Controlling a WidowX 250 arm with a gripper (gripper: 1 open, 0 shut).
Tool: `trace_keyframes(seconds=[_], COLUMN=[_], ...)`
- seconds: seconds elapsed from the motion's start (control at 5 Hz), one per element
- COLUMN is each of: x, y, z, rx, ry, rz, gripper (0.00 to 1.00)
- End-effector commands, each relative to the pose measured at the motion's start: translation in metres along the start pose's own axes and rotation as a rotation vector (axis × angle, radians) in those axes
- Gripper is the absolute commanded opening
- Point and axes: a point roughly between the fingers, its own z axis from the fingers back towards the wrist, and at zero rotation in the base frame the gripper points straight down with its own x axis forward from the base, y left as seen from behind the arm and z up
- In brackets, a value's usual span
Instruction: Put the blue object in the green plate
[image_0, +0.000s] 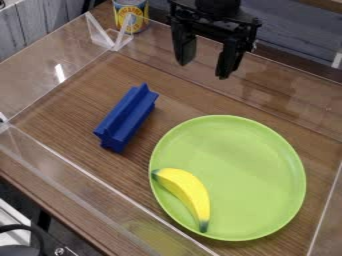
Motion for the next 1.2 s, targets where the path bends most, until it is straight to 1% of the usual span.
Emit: trace_keyframes(seconds=[0.0, 0.2, 0.6, 0.8, 1.0], x=[-0.005, -0.021, -0.050, -0.058, -0.061], y=[0.002, 0.014, 0.043, 0.060, 0.072], z=[-0.005, -0.007, -0.006, -0.010, -0.017], rx=[0.001, 0.004, 0.021, 0.031, 0.036], ry=[0.011, -0.002, -0.067, -0.092, -0.099], rz=[0.003, 0.019, 0.046, 0.056, 0.068], gripper=[1.00, 1.00, 1.00, 1.00, 1.00])
